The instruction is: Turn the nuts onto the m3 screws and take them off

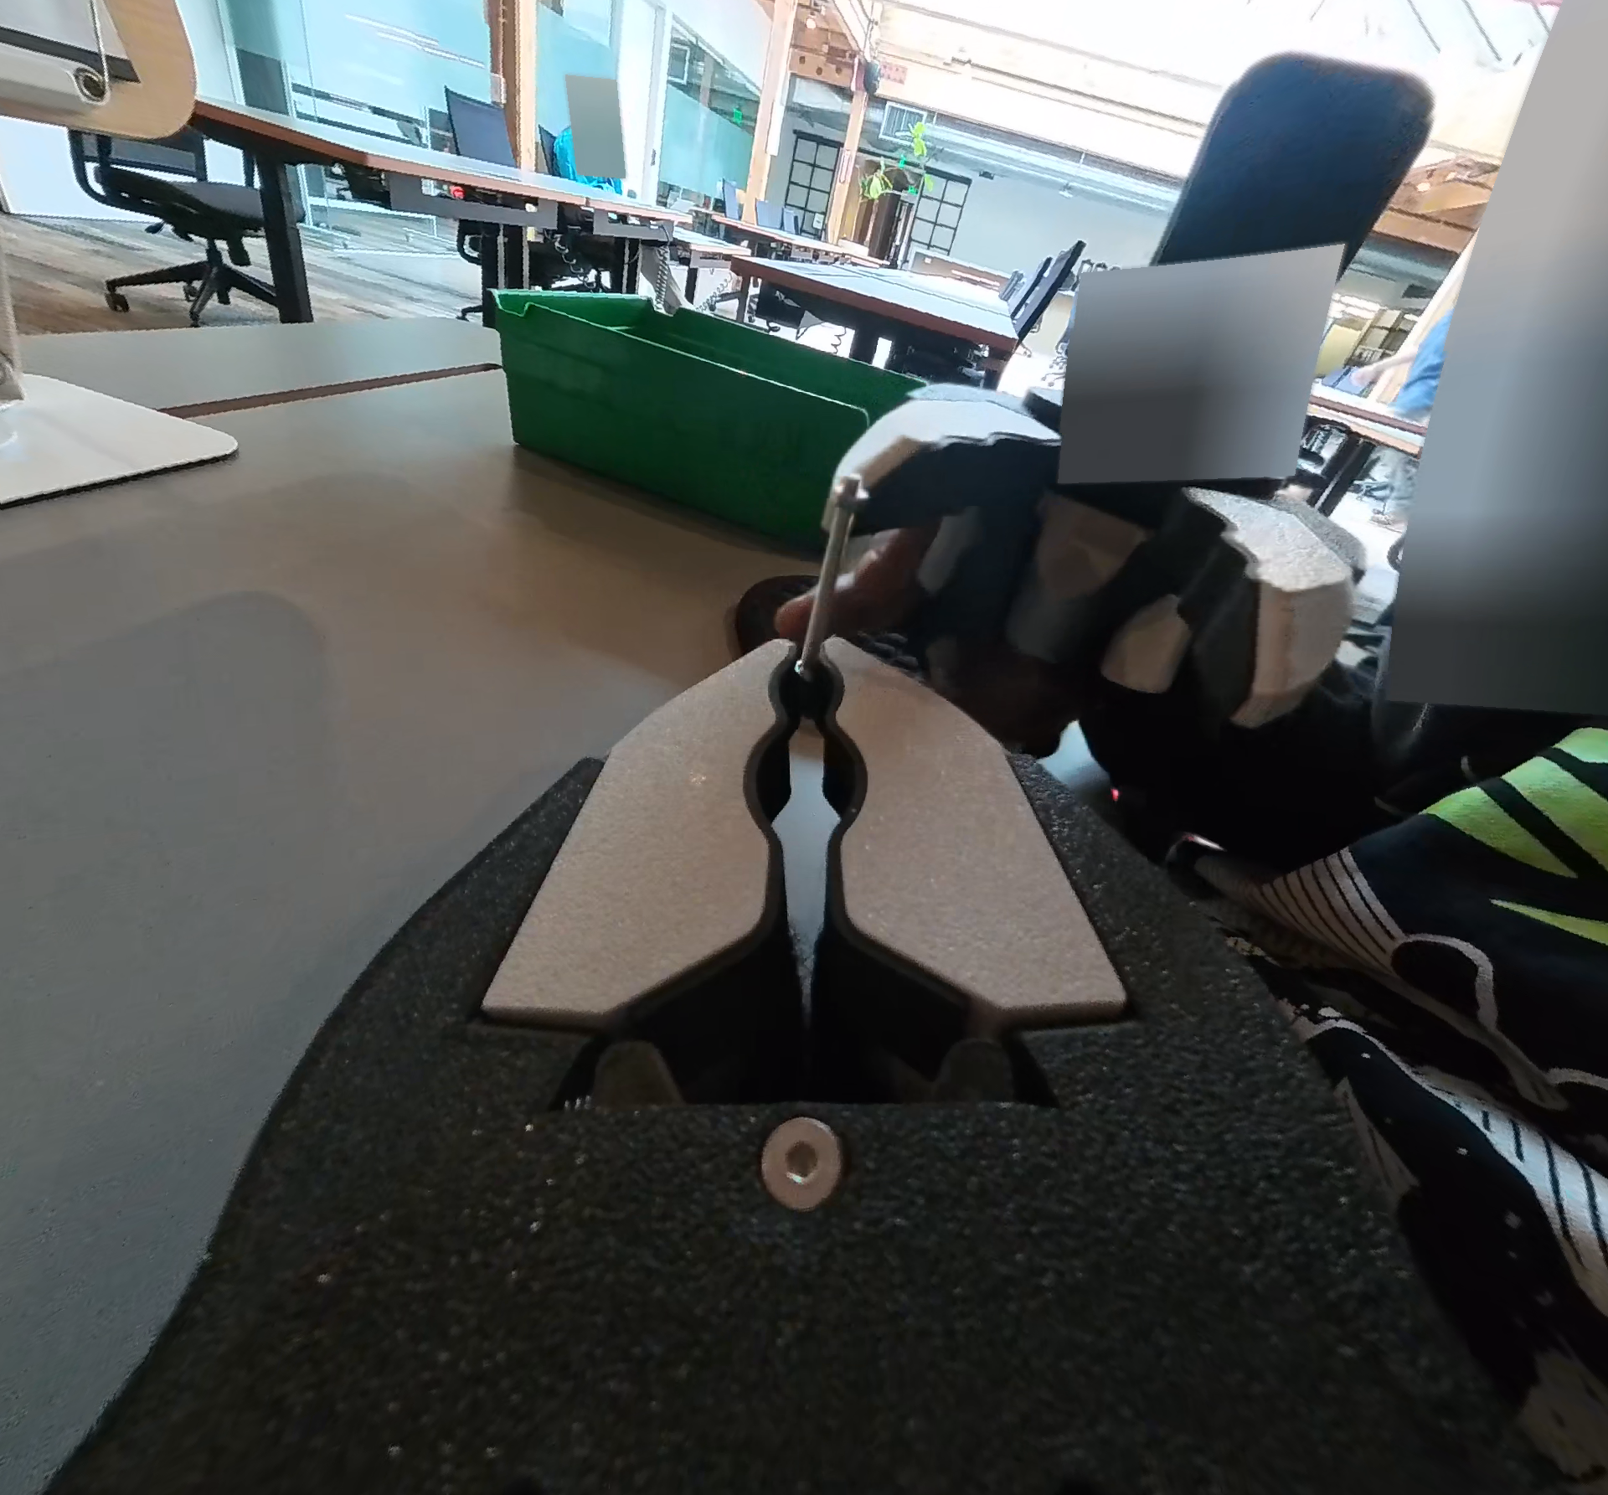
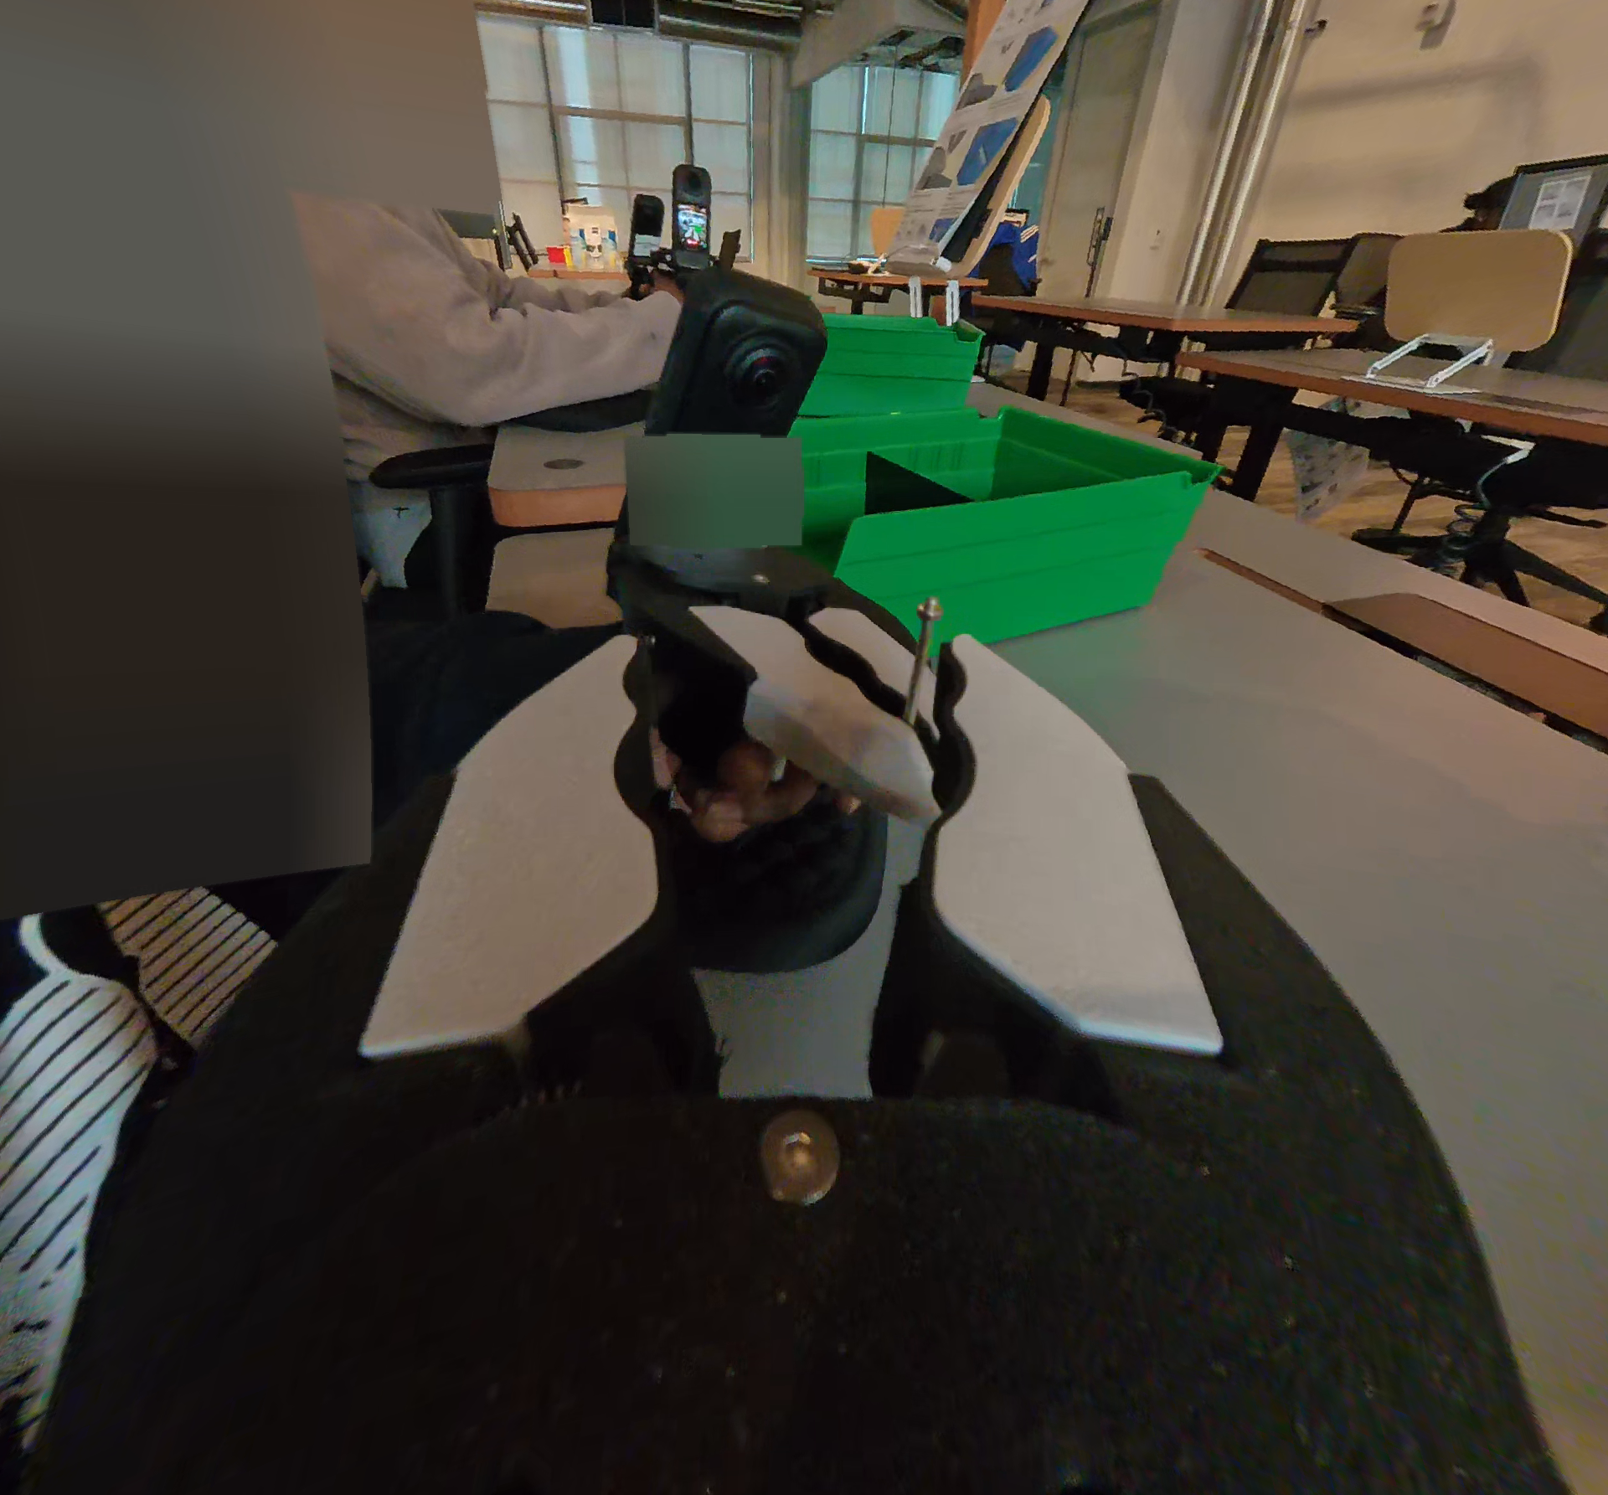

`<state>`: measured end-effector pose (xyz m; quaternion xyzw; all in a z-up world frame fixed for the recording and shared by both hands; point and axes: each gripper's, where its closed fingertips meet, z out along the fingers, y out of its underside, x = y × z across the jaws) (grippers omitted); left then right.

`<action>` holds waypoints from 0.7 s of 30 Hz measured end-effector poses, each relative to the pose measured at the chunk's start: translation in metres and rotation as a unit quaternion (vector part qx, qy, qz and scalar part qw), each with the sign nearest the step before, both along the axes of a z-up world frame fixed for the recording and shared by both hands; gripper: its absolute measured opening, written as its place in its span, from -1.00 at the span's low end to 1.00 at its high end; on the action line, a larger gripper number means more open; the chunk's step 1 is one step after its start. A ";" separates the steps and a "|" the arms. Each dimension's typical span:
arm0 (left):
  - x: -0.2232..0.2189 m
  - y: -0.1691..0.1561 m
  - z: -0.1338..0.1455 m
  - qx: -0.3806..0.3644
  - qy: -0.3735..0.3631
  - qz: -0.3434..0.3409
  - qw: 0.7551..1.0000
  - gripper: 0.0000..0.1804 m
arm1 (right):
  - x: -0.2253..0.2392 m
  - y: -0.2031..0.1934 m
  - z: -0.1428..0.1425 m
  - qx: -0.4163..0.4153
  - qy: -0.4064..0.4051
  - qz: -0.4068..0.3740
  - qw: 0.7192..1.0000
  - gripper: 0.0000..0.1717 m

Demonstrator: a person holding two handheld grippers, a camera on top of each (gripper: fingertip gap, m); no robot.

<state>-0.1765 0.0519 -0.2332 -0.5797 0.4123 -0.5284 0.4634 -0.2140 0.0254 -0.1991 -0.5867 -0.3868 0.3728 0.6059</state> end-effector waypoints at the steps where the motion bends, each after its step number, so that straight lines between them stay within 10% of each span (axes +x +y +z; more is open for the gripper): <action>1: 0.000 0.000 0.000 0.000 -0.001 0.000 1.000 -0.99 | 0.003 0.001 0.000 0.000 0.003 -0.006 1.000 -0.29; 21: 0.001 0.002 -0.001 -0.006 0.004 0.002 1.000 -0.99 | -0.015 0.010 -0.001 0.013 -0.020 0.010 1.000 -0.25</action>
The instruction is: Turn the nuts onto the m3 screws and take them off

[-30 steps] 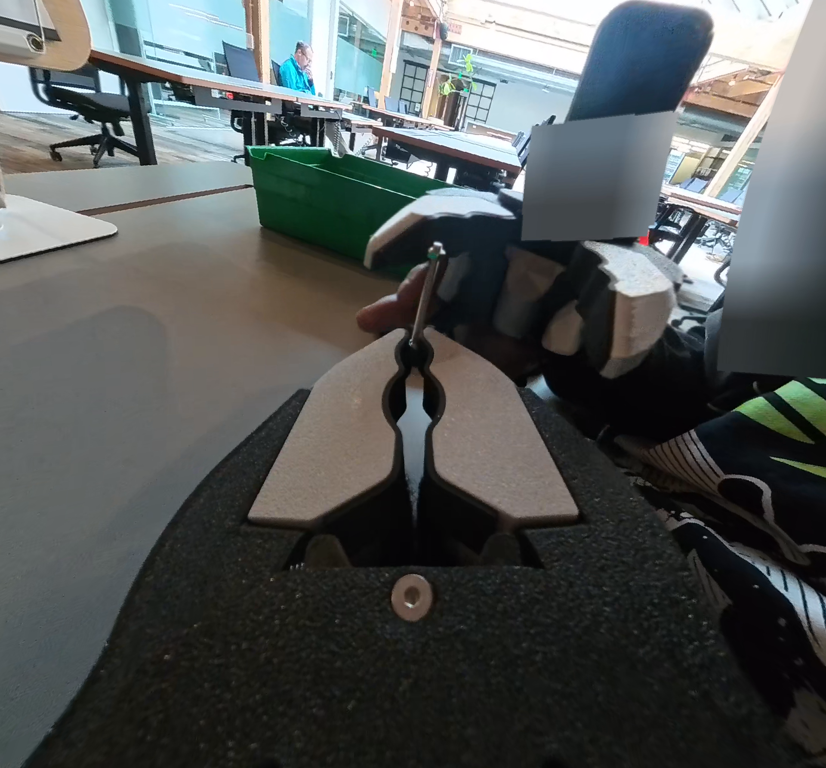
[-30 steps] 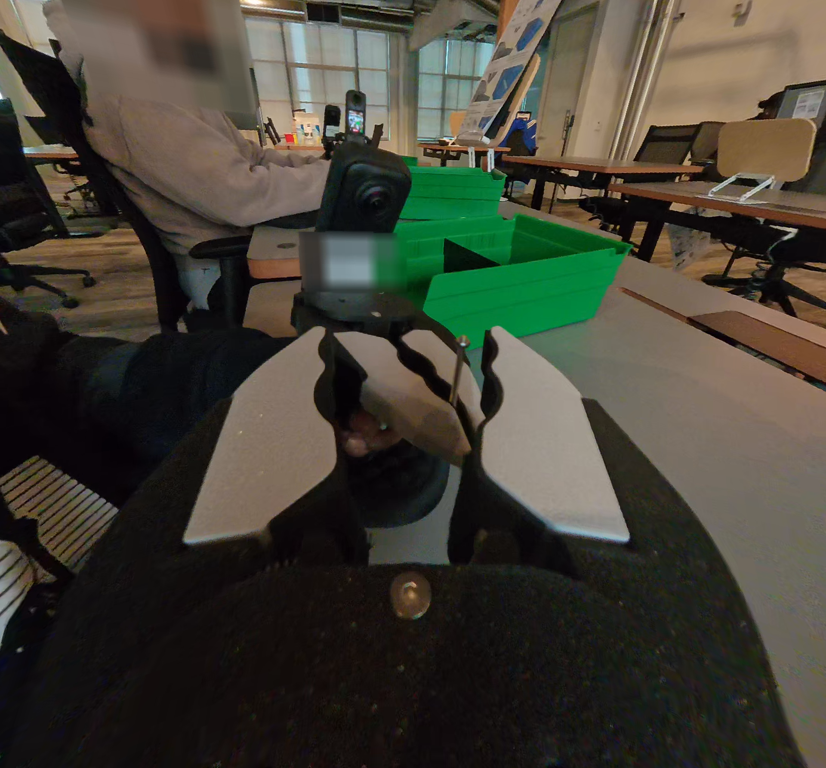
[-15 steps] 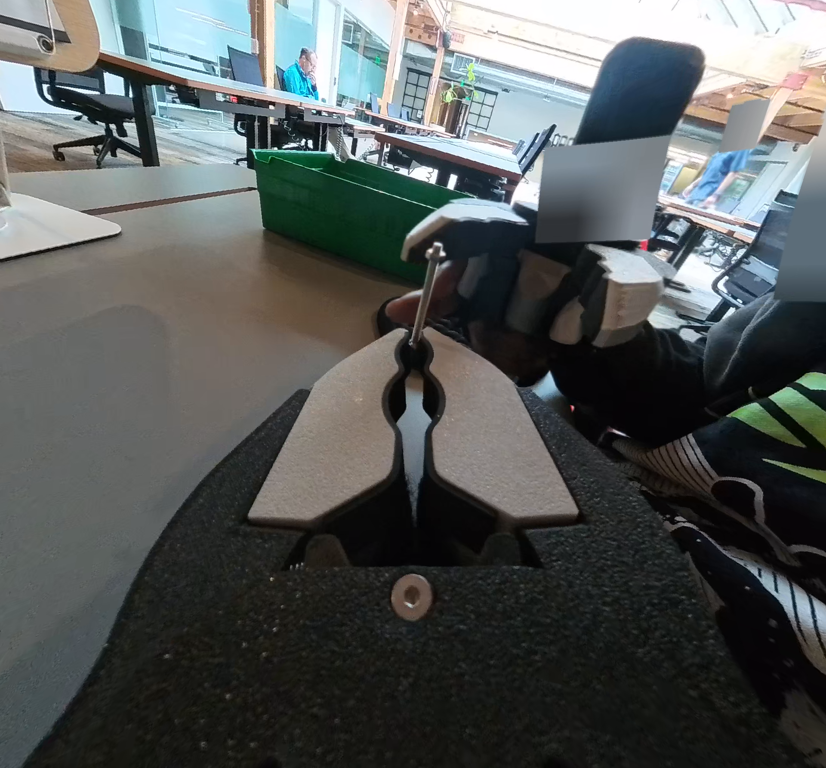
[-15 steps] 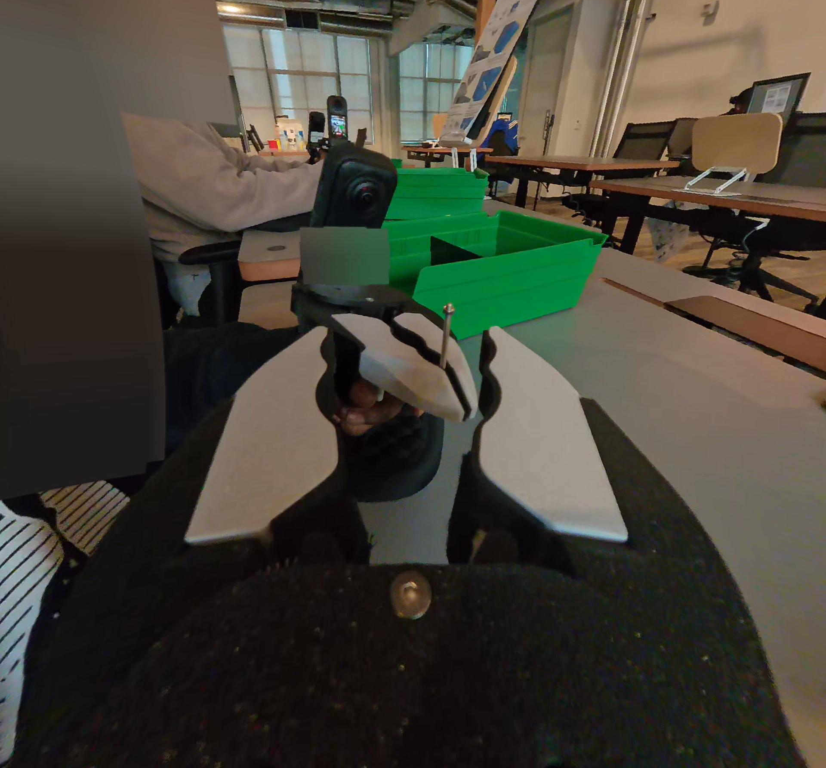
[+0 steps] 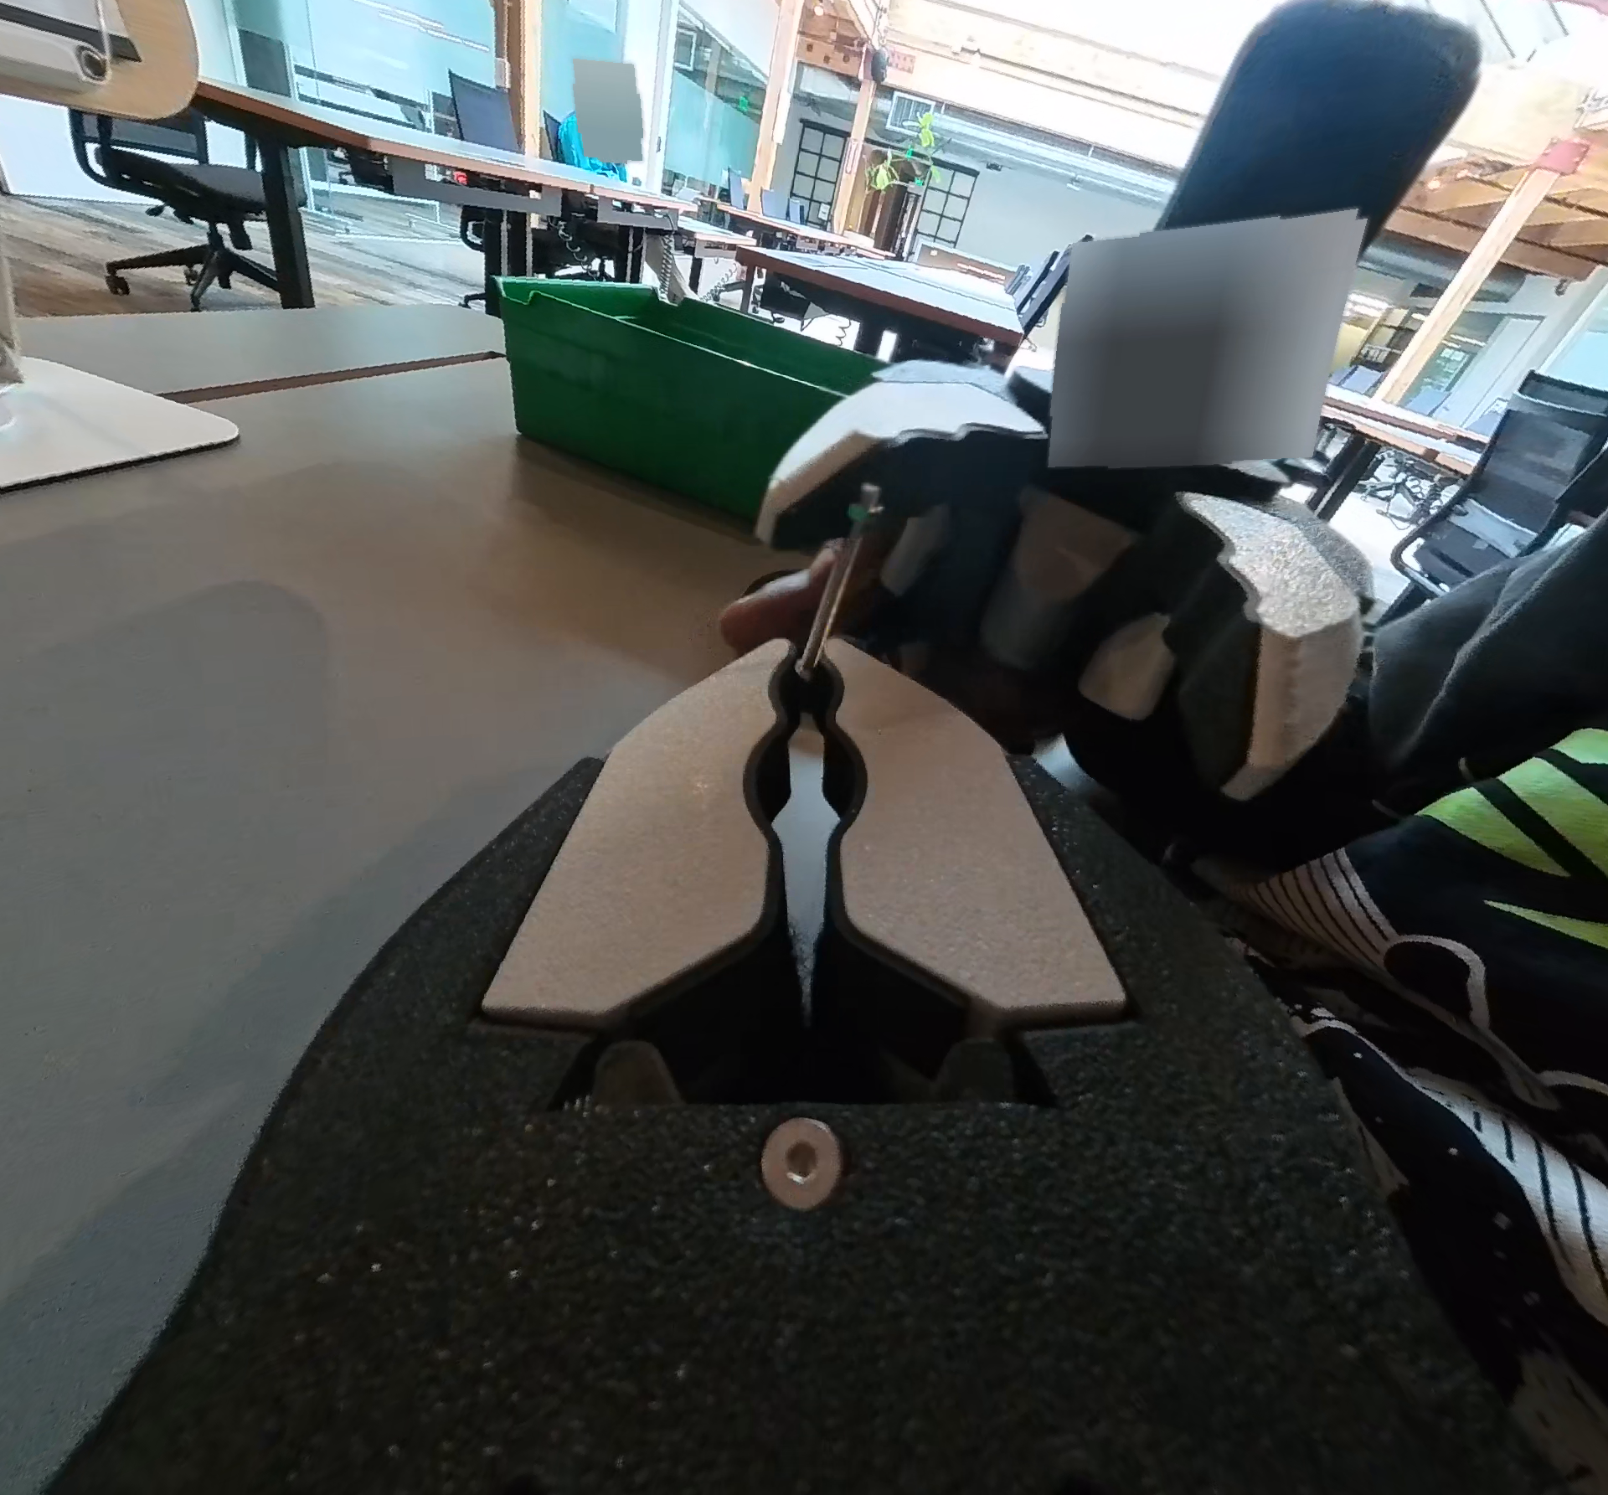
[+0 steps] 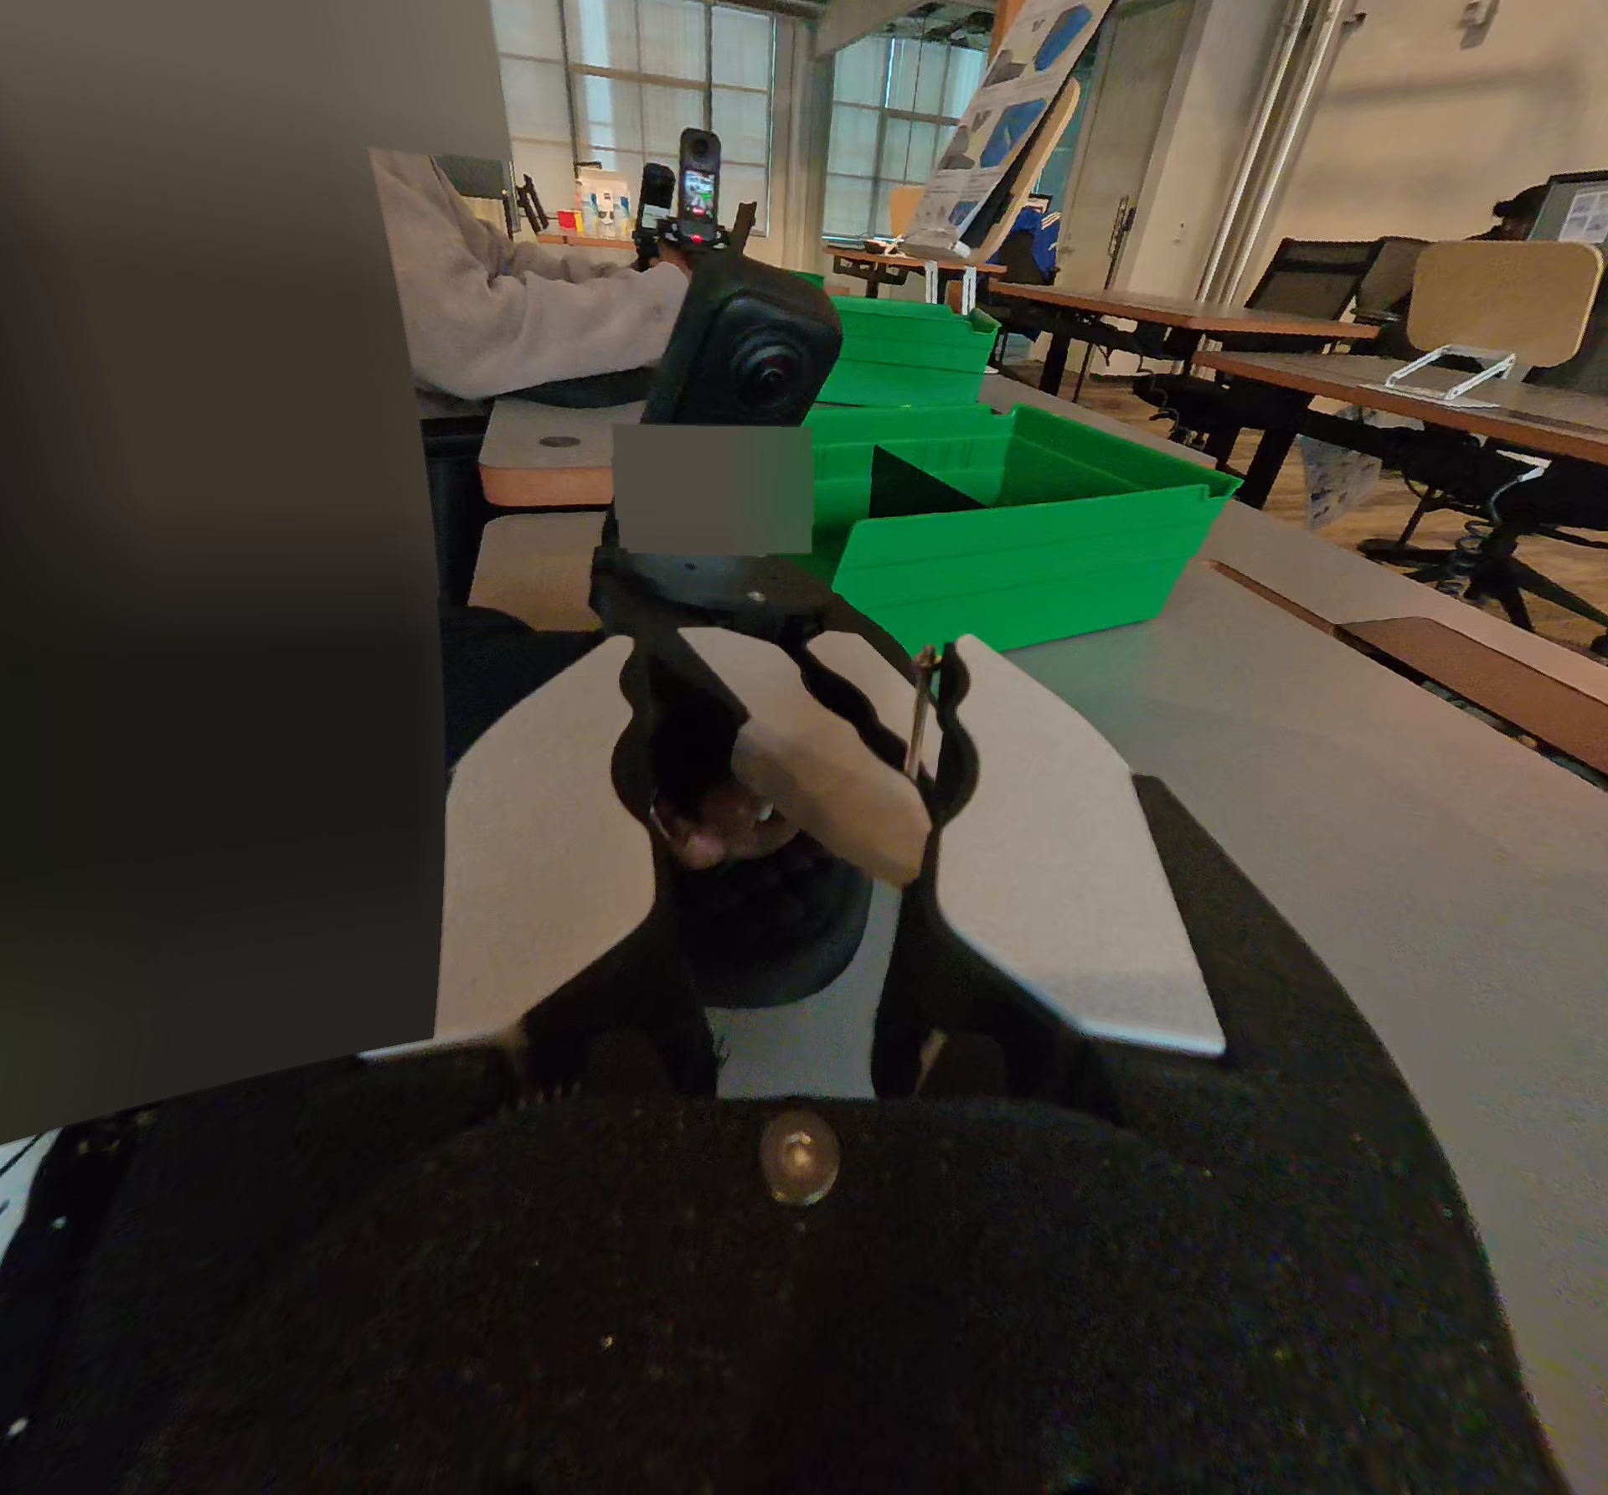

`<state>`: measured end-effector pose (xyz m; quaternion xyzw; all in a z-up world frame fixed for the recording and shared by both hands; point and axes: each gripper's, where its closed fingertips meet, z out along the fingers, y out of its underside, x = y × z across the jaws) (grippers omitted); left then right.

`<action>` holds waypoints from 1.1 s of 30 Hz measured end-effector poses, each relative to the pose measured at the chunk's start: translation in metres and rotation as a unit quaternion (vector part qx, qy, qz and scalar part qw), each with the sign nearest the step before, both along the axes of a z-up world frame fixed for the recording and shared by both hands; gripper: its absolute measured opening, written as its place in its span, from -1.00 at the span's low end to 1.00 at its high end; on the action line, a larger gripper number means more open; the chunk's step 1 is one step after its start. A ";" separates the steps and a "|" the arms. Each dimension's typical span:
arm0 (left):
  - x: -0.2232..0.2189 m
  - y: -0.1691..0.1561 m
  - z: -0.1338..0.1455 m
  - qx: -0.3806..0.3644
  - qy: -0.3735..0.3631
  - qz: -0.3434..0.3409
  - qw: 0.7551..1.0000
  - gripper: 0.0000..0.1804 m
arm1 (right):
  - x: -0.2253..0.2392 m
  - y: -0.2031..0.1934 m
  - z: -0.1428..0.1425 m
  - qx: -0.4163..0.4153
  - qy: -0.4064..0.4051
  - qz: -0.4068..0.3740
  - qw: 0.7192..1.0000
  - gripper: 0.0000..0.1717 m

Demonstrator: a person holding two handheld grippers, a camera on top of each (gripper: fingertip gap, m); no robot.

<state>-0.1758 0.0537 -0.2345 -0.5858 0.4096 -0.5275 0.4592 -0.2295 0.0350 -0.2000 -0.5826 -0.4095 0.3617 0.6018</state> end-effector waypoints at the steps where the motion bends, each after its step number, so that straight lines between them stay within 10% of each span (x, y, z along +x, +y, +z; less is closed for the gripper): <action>1: 0.000 0.001 0.000 -0.001 -0.002 0.001 1.000 -0.99 | 0.003 -0.001 0.000 0.000 0.002 -0.003 1.000 -0.26; 33: -0.001 0.000 0.001 0.000 -0.005 0.000 1.000 -0.99 | 0.018 0.006 0.000 -0.006 0.016 -0.030 0.999 -0.32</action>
